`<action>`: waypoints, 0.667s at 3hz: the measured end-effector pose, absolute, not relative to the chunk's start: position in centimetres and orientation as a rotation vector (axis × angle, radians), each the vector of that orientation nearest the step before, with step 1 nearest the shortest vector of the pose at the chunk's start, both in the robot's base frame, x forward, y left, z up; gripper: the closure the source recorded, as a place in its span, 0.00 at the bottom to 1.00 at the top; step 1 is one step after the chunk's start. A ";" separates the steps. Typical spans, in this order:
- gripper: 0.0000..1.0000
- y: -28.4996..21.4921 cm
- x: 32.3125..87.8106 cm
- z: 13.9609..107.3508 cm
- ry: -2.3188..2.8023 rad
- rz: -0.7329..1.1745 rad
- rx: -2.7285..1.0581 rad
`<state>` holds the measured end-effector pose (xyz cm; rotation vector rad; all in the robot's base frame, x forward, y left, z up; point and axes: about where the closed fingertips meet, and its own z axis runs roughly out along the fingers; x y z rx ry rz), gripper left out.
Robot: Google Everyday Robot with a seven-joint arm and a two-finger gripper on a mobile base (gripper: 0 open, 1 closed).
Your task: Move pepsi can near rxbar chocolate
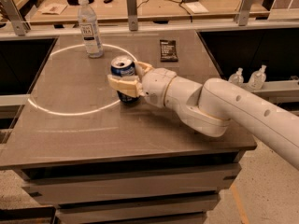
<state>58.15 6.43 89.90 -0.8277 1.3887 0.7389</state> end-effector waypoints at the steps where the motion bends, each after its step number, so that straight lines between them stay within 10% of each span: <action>1: 1.00 4.3 60.1 90.4 1.382 0.722 -0.760; 2: 1.00 1.5 64.5 90.8 1.393 0.684 -0.715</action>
Offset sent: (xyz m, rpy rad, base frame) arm 0.0745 -0.0667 0.0200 0.1044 0.0042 -0.1404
